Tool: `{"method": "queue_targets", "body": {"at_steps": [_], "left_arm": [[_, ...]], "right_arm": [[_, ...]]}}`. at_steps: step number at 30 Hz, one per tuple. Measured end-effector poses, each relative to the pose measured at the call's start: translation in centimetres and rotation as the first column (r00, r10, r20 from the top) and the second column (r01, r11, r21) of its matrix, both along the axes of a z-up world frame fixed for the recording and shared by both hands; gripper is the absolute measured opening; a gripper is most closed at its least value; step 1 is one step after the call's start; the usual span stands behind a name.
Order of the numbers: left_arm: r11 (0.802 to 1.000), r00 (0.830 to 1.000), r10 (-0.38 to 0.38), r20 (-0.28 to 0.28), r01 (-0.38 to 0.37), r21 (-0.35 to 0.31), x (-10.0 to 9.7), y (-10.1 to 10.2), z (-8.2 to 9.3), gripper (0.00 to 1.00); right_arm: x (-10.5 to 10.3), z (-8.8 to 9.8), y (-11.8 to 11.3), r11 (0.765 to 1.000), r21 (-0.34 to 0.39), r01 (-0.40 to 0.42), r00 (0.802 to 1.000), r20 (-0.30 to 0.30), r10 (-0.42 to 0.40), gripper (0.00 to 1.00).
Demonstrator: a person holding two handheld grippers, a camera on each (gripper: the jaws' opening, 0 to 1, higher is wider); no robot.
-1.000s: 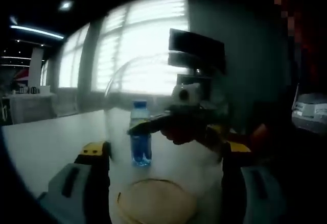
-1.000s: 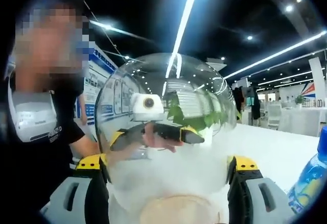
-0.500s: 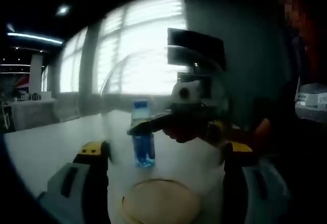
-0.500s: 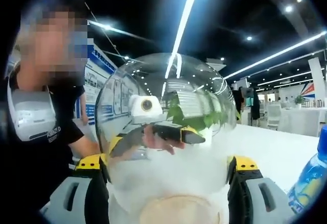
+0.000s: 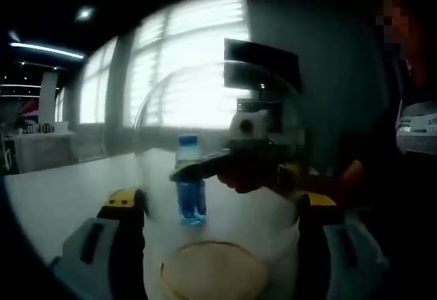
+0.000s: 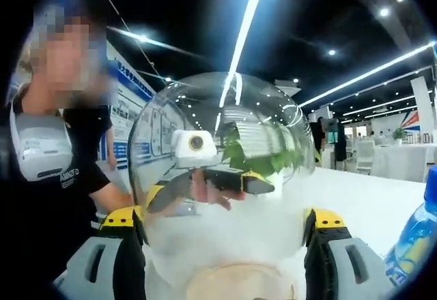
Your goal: Open the cover put in the Mizone put the cover back on
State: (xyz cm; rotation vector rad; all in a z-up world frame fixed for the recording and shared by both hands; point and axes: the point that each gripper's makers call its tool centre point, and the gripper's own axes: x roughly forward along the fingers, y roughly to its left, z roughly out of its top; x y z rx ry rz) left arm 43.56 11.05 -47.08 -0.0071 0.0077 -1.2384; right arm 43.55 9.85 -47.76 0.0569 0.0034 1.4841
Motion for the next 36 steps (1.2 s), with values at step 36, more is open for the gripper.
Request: {"method": "queue_targets", "body": {"at_steps": [36], "left_arm": [[1.000,1.000,-0.003,0.008,0.002,0.005,-3.7,0.7,2.0,0.78]], "right_arm": [[-4.0,1.9,1.0,0.999,-0.035,0.021,0.999,0.030,-0.020,0.90]]}}
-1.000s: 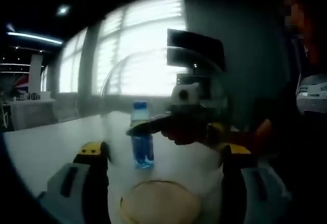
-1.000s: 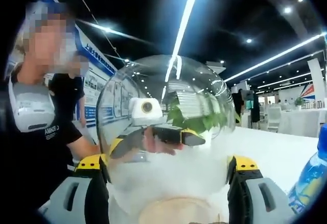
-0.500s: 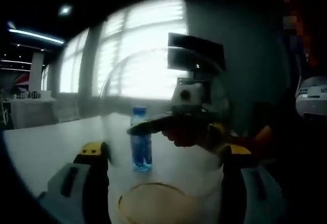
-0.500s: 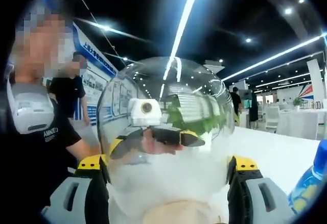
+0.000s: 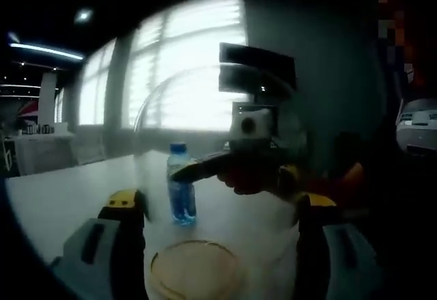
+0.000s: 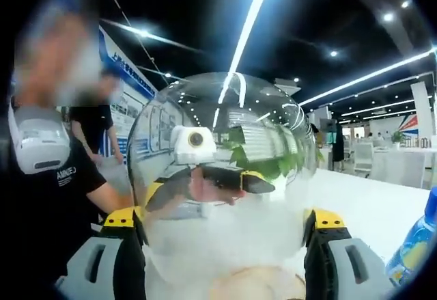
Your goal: Open the cover put in the Mizone put the cover back on
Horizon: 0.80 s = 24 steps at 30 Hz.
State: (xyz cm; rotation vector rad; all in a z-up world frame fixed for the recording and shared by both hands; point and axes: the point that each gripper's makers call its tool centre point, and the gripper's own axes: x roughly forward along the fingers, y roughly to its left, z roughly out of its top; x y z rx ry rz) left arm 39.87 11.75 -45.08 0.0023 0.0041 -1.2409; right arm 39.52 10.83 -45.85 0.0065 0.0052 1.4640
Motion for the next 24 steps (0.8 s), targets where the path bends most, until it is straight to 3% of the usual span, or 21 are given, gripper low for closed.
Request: {"method": "queue_targets", "body": {"at_steps": [24], "left_arm": [[0.999,0.999,0.004,0.034,-0.005,0.043,-6.2,0.0,0.8,0.78]], "right_arm": [[-6.2,0.7,0.2,1.000,-0.031,0.001,0.999,0.049,0.001,0.90]]}}
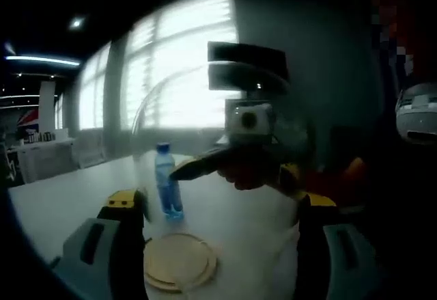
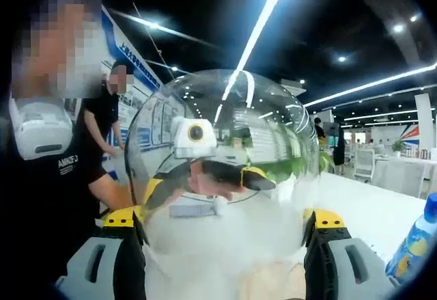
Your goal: Open the cover put in the Mizone put the cover back on
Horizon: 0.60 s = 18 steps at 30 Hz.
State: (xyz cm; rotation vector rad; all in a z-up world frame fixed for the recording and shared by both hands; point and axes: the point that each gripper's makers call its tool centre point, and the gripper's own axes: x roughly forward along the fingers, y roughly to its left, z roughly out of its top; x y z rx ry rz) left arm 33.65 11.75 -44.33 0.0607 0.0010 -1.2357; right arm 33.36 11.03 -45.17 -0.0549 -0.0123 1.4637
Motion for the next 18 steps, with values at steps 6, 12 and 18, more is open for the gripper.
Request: {"method": "queue_targets", "body": {"at_steps": [6,12,18], "left_arm": [[1.000,1.000,0.003,-0.007,-0.004,-0.010,-1.7,-0.1,-0.6,0.78],[1.000,1.000,0.008,-0.023,-0.008,0.006,-2.9,-0.3,-1.7,0.78],[1.000,0.999,0.007,-0.039,-0.007,-0.005,-3.9,-0.5,-2.6,0.79]], "right_arm": [[-1.6,-0.5,-0.2,1.000,0.000,-0.001,1.000,-0.007,0.001,0.90],[-3.0,-1.8,-0.3,1.000,-0.012,-0.003,1.000,-0.016,0.002,0.90],[-3.7,-2.7,-0.5,1.000,-0.006,-0.001,0.999,-0.034,0.000,0.90]]}}
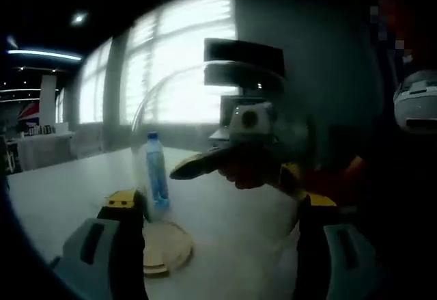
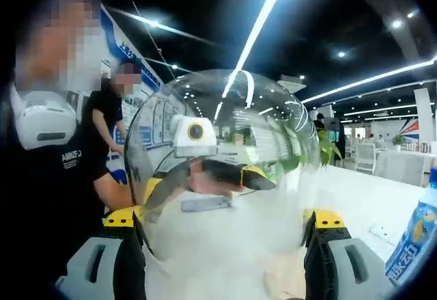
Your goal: Open the cover put in the Mizone put the cover back on
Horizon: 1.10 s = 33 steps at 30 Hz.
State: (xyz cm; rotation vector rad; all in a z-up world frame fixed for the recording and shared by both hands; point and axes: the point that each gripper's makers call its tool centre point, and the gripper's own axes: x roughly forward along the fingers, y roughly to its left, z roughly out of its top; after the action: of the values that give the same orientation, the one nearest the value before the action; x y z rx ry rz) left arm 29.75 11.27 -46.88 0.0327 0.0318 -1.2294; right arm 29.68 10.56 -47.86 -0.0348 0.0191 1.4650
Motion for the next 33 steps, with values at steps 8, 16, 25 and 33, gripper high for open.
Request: {"method": "queue_targets", "body": {"at_steps": [8,16,25,33], "left_arm": [[1.000,1.000,0.002,0.009,-0.002,-0.004,-1.0,-0.1,0.0,0.79],[0.999,1.000,0.004,0.020,-0.005,0.039,-2.1,-0.3,-0.6,0.79],[1.000,1.000,0.010,0.006,-0.010,0.018,-2.8,-0.3,-1.0,0.79],[0.999,1.000,0.013,-0.020,-0.013,-0.038,-2.6,-0.2,-1.3,0.79]], "right_arm": [[-1.4,0.1,-0.1,1.000,0.008,0.001,1.000,0.012,-0.001,0.90],[-2.4,-0.6,-0.2,1.000,-0.004,0.000,1.000,0.022,0.001,0.90],[-2.8,-0.9,-0.4,1.000,0.002,-0.004,1.000,0.005,0.004,0.90],[-2.4,-1.1,-0.6,0.998,0.058,-0.004,1.000,-0.025,0.005,0.90]]}}
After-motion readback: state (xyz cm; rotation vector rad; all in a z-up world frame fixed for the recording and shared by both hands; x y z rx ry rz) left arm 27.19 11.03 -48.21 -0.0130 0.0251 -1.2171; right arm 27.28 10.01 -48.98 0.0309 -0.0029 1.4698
